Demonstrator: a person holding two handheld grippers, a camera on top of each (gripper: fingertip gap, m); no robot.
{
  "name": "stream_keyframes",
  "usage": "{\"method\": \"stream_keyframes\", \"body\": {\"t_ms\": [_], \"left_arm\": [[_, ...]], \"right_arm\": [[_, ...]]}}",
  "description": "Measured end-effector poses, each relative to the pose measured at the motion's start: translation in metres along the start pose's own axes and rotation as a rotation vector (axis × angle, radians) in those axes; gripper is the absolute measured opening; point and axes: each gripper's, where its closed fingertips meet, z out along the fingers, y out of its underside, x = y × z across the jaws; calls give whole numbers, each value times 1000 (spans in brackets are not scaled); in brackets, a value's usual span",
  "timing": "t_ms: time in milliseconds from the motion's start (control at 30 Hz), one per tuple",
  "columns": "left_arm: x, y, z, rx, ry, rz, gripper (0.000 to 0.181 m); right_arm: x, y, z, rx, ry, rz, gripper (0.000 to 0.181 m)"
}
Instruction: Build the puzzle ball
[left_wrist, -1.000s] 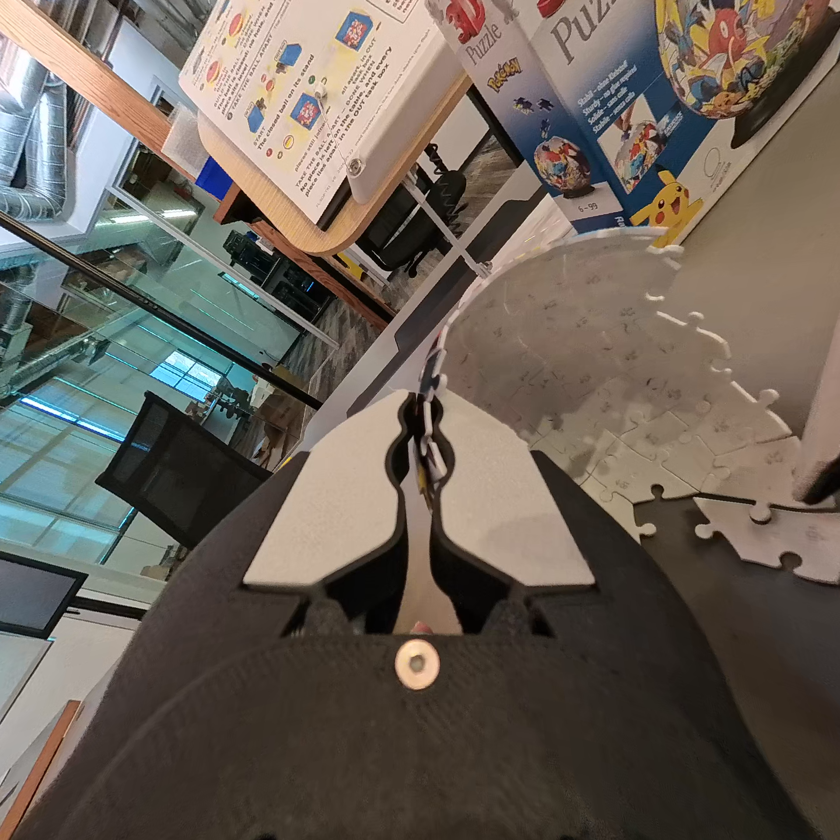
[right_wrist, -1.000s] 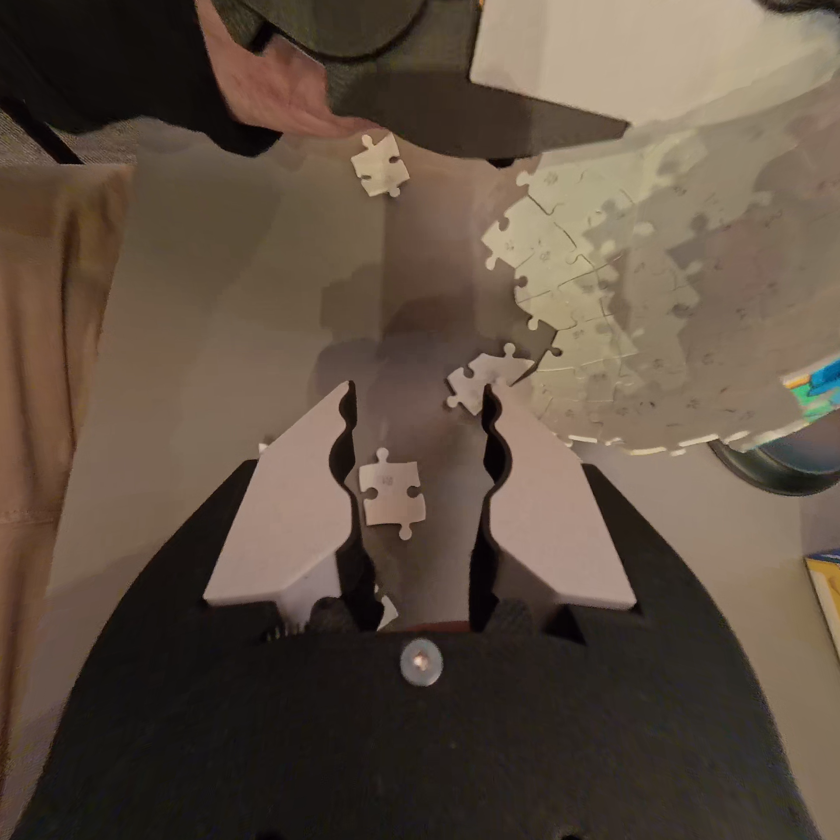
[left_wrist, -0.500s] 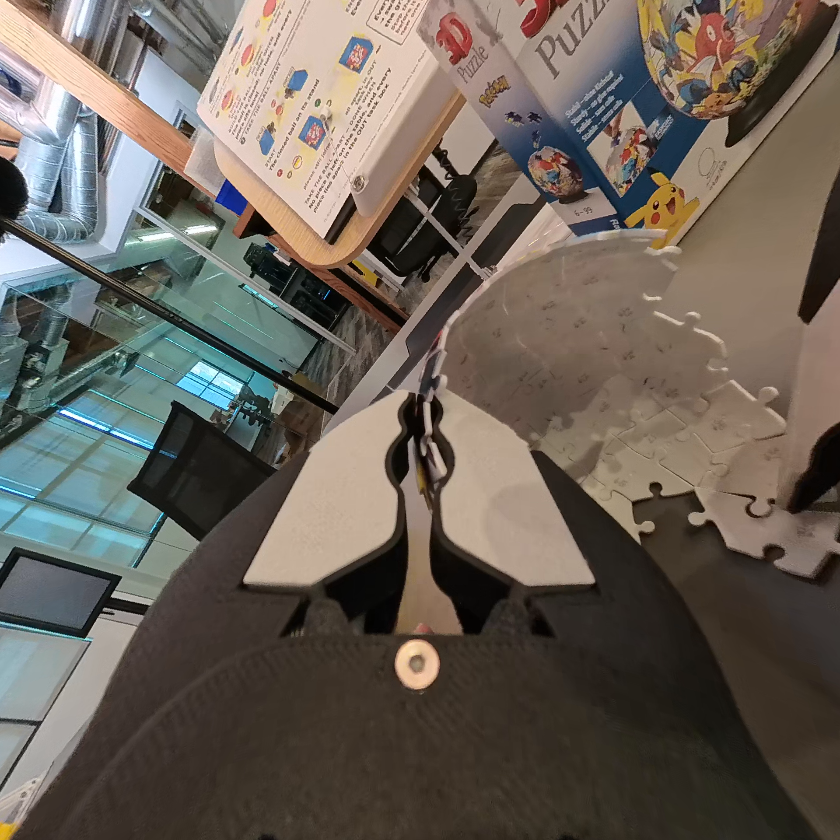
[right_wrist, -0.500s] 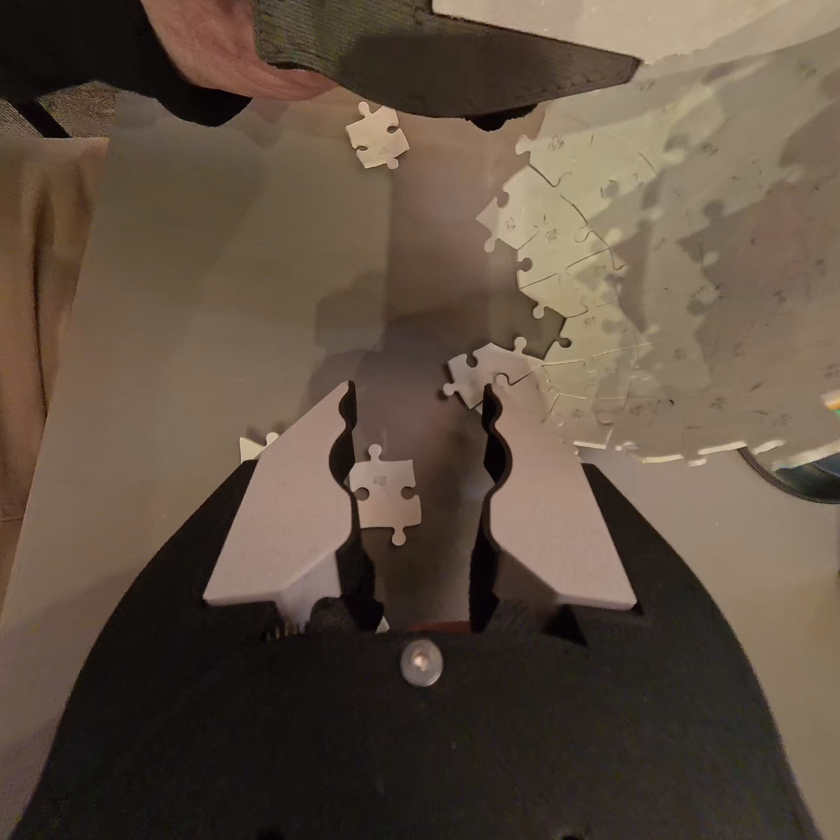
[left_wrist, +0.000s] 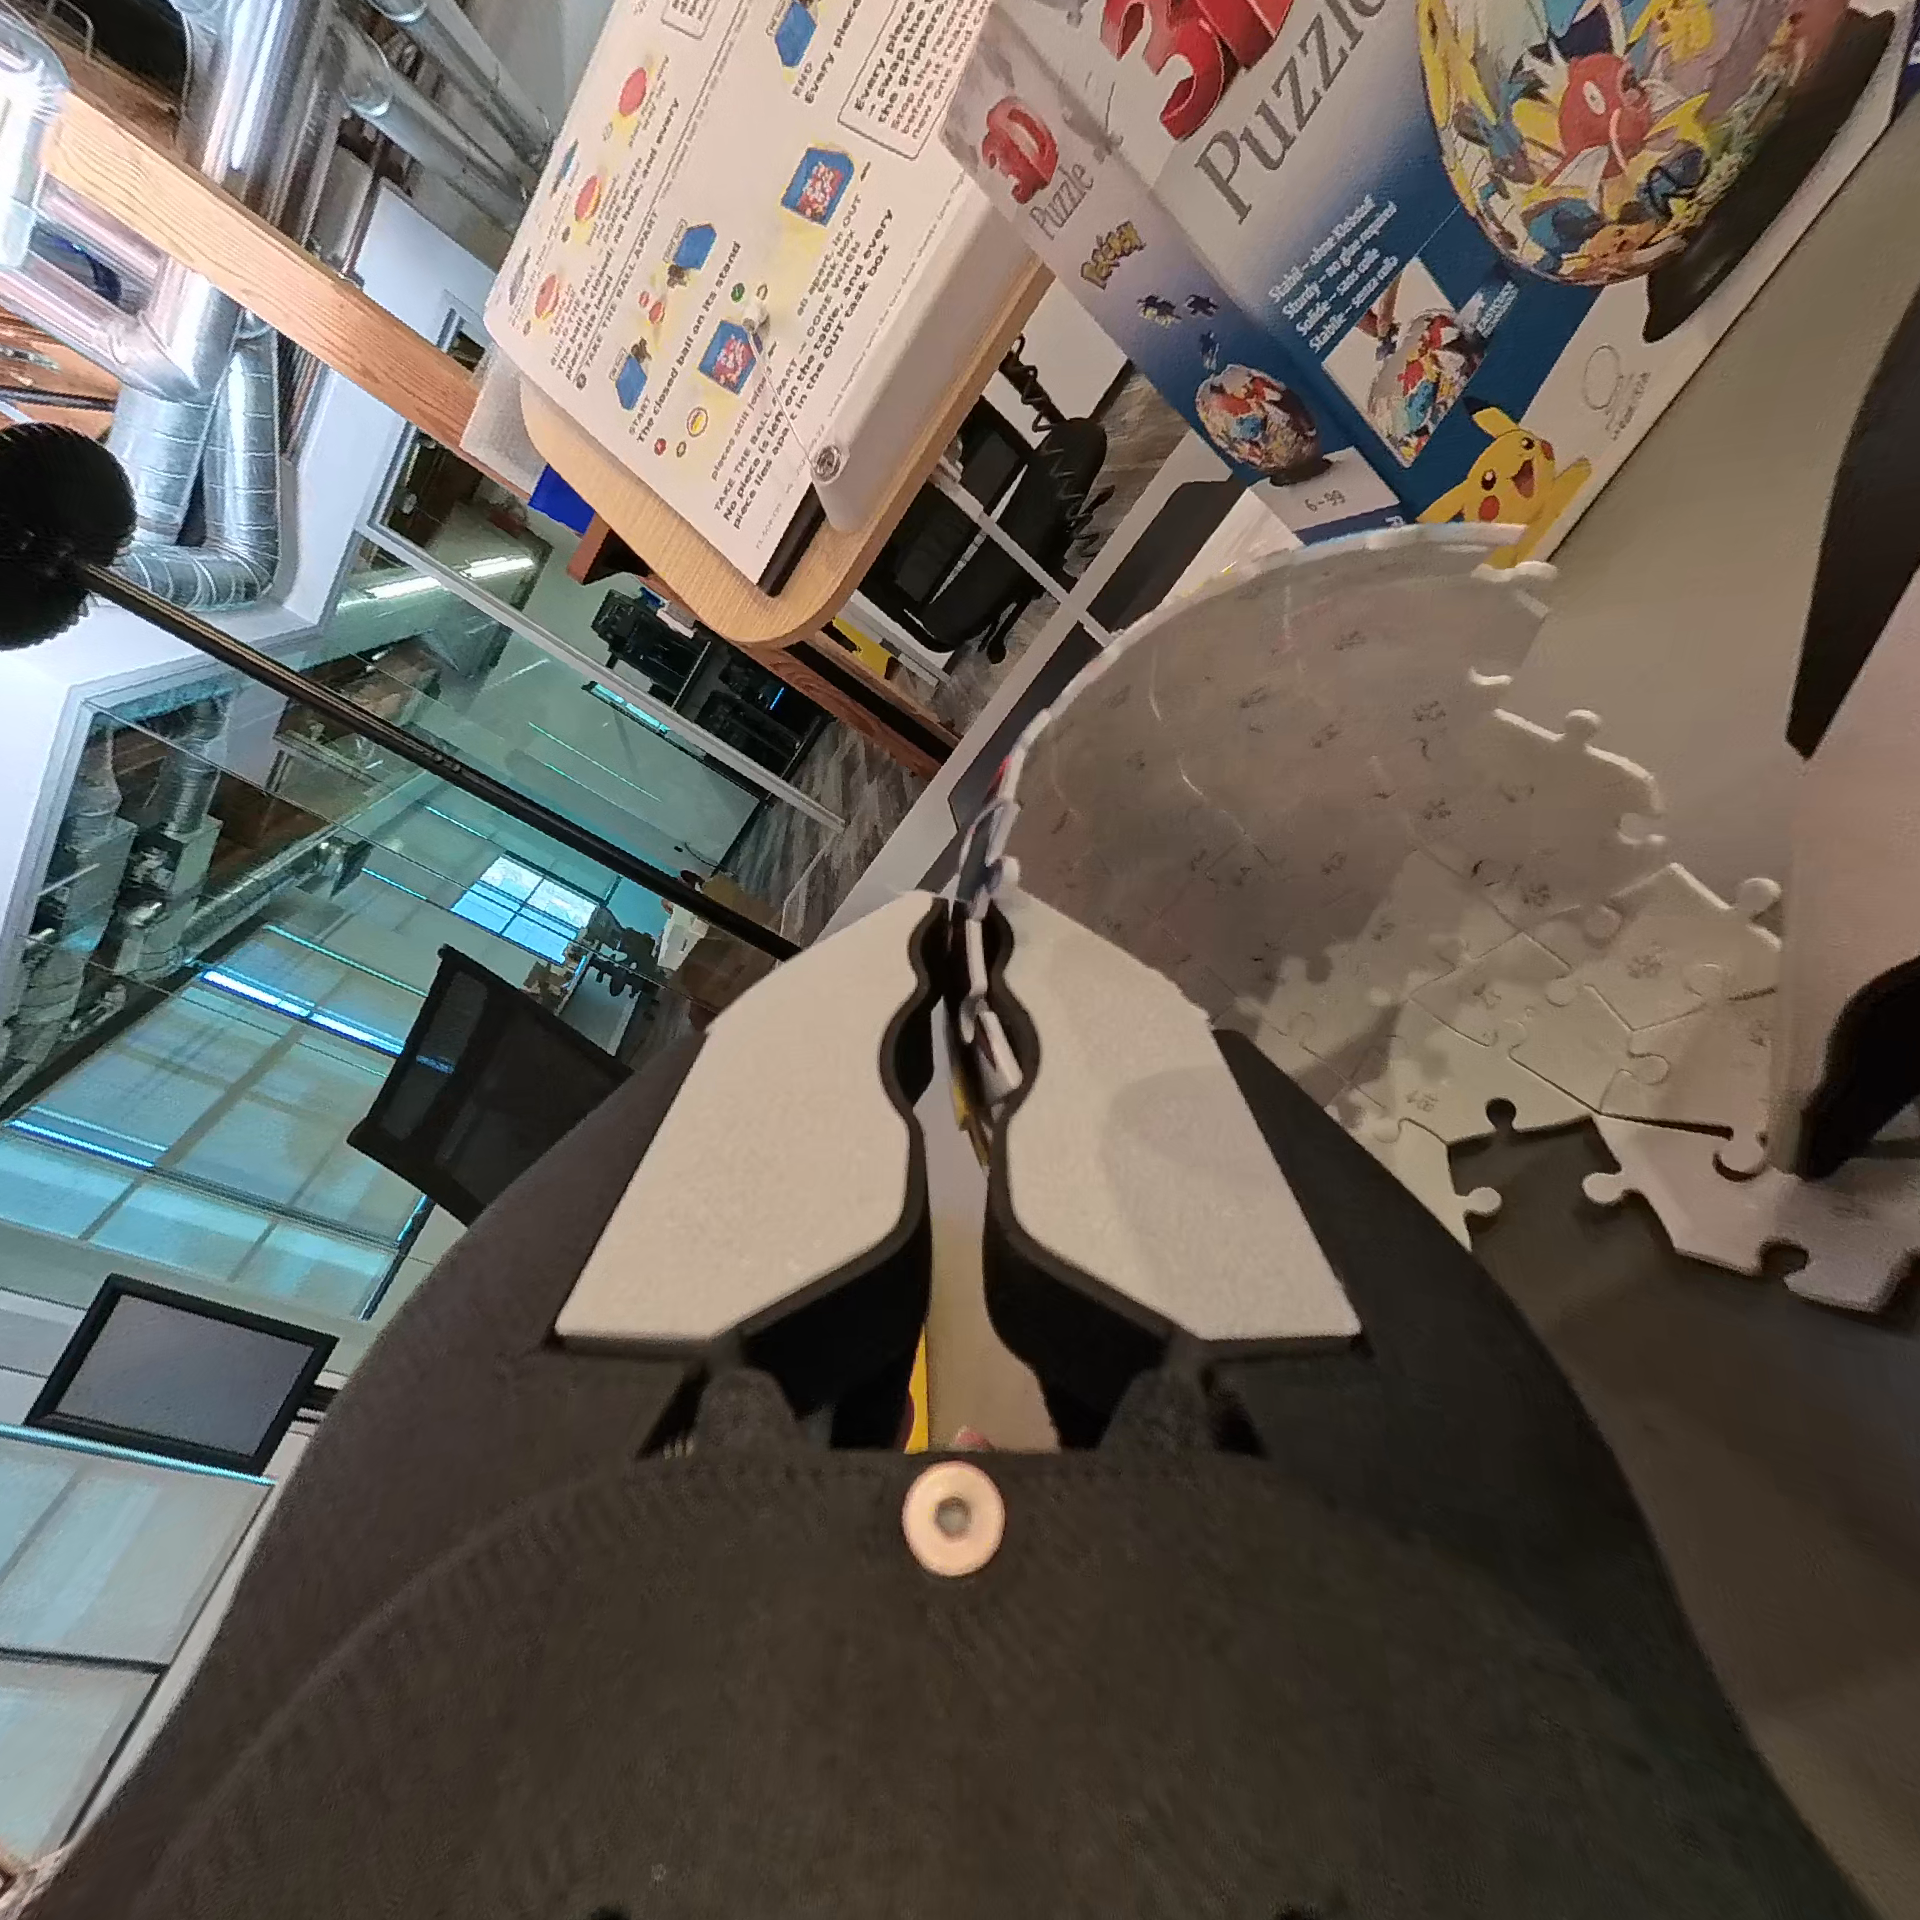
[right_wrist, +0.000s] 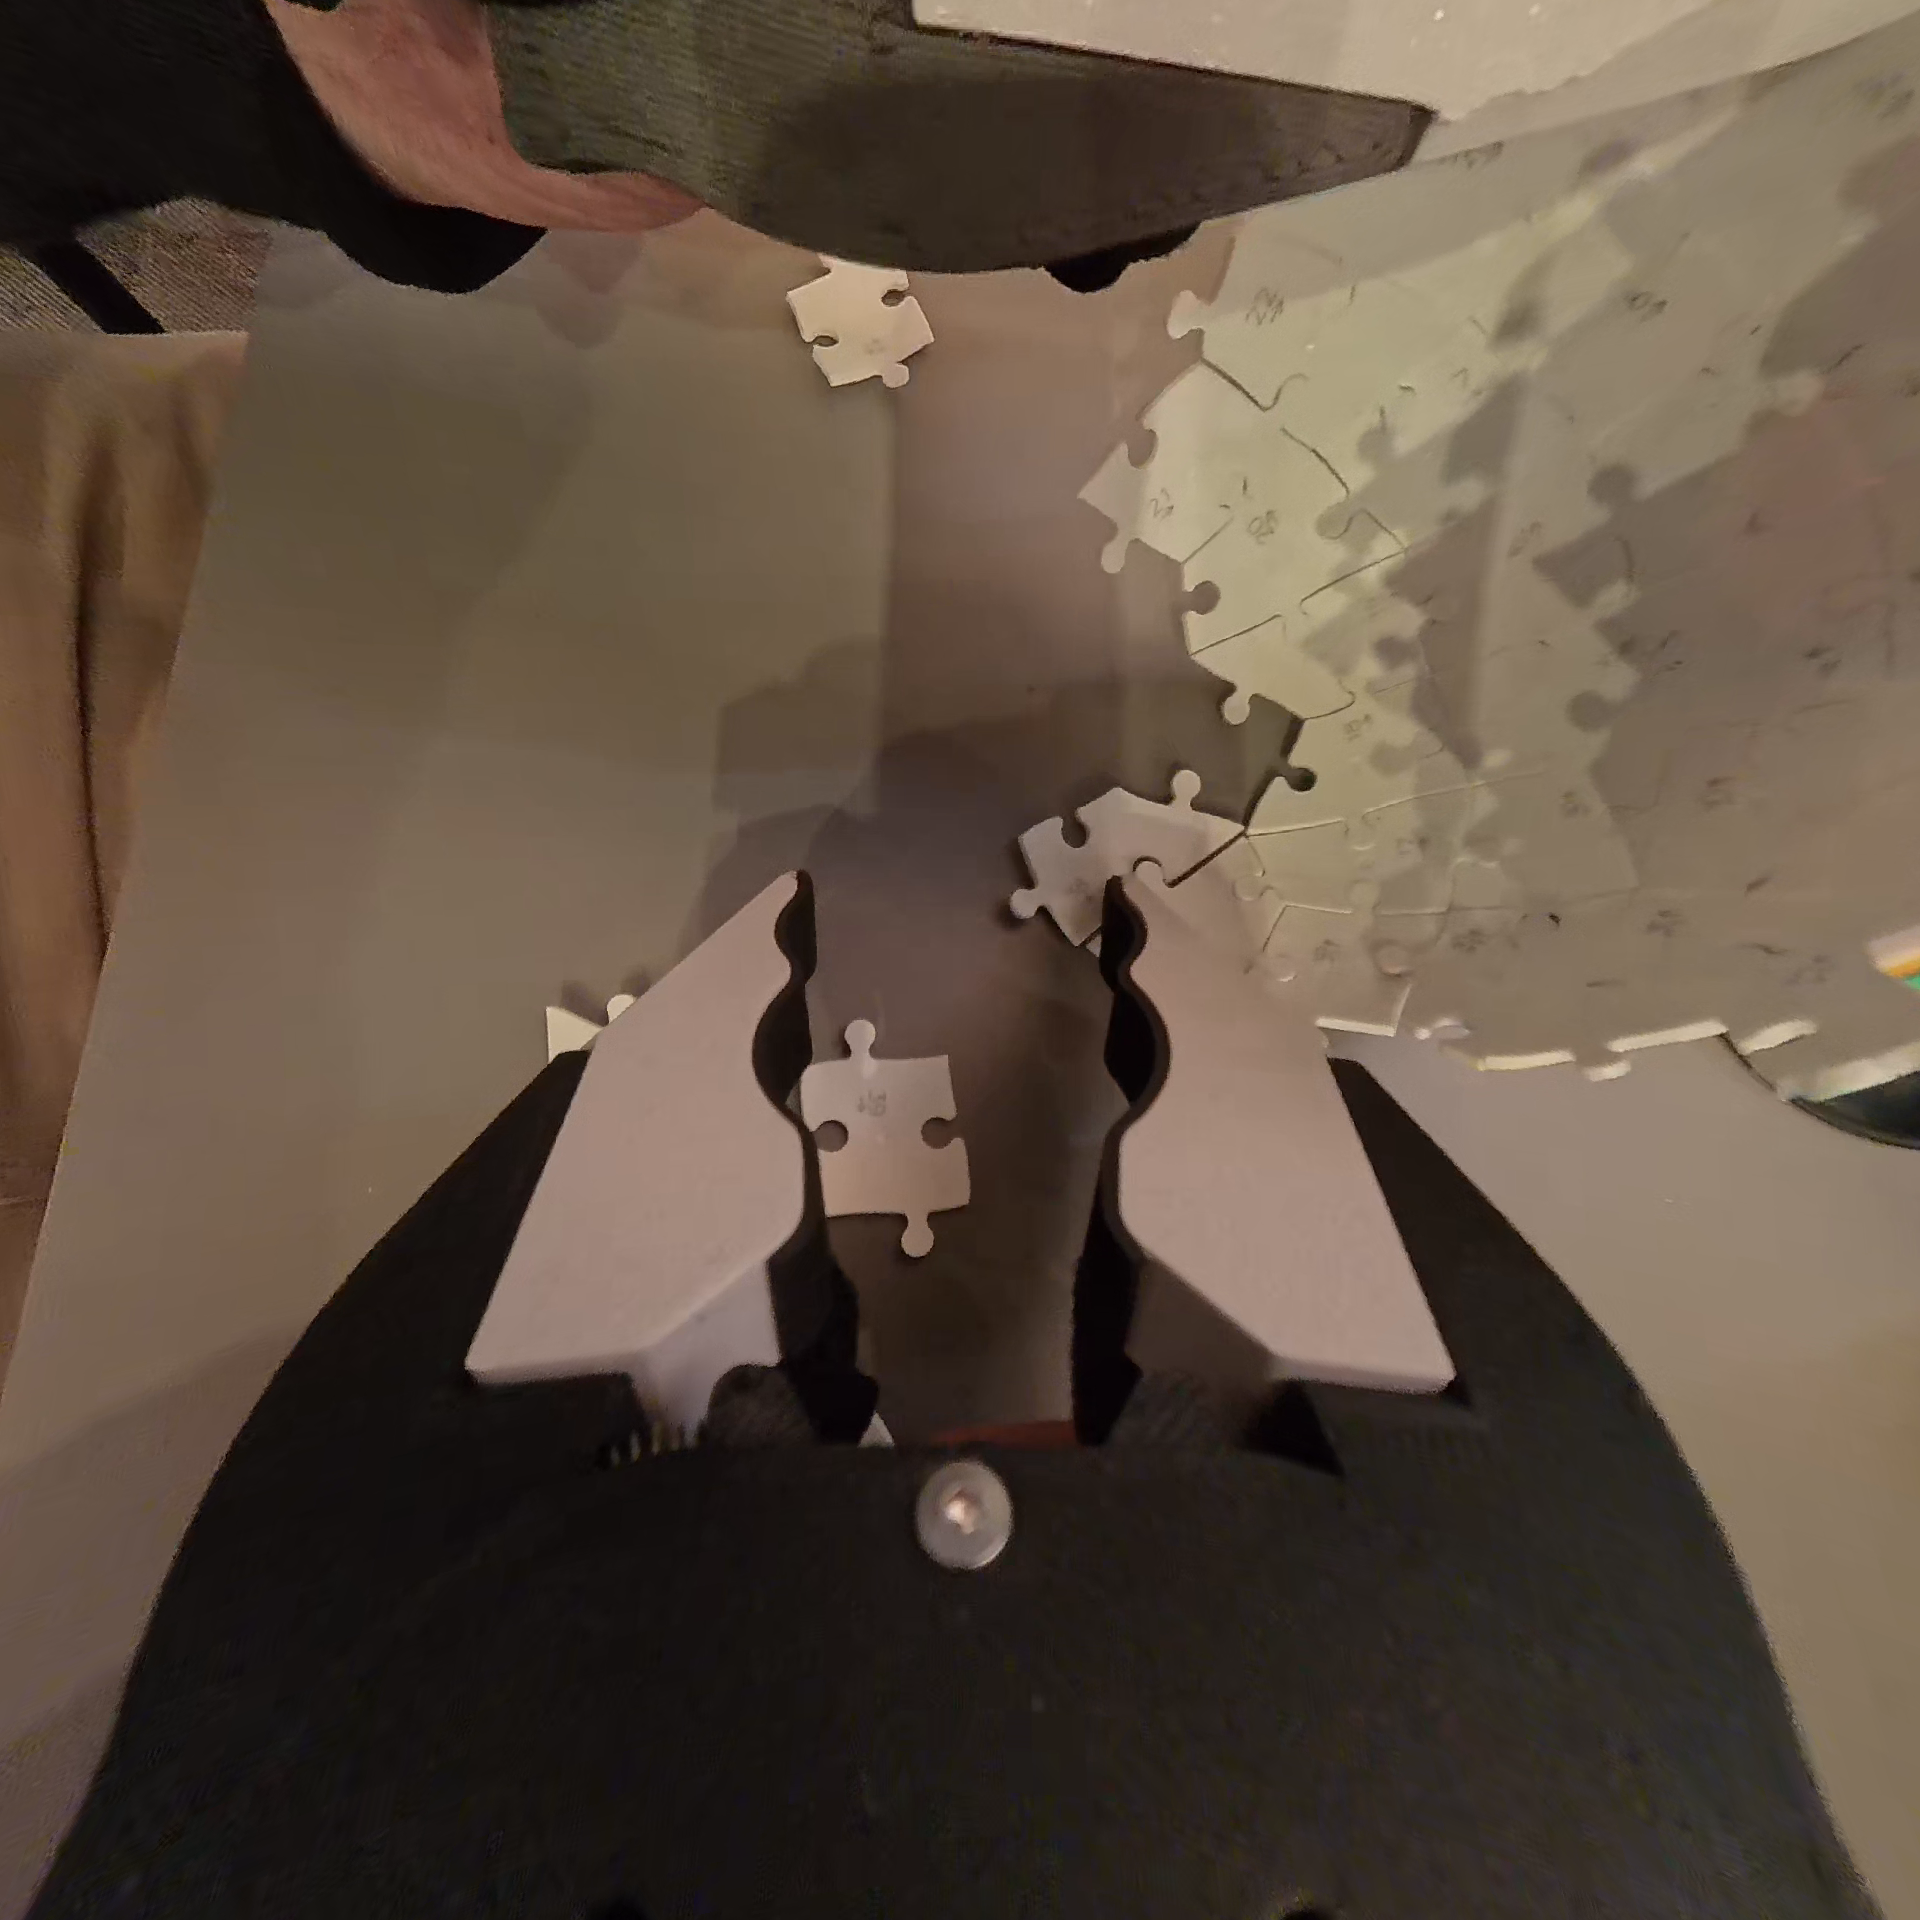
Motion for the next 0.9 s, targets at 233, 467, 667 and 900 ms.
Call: {"method": "stream_keyframes", "body": {"t_ms": [233, 467, 667, 900], "left_arm": [[0, 0, 0, 1, -6, 12, 4], [0, -1, 0, 3, -5, 15, 4], [1, -4, -1, 11, -9, 27, 5], [0, -4, -5, 4, -16, 23, 10]], "right_arm": [[4, -2, -3, 16, 20, 11, 58], [5, -2, -2, 15, 28, -7, 55], [5, -1, -1, 17, 35, -16, 55], [6, -1, 0, 20, 41, -22, 58]]}}
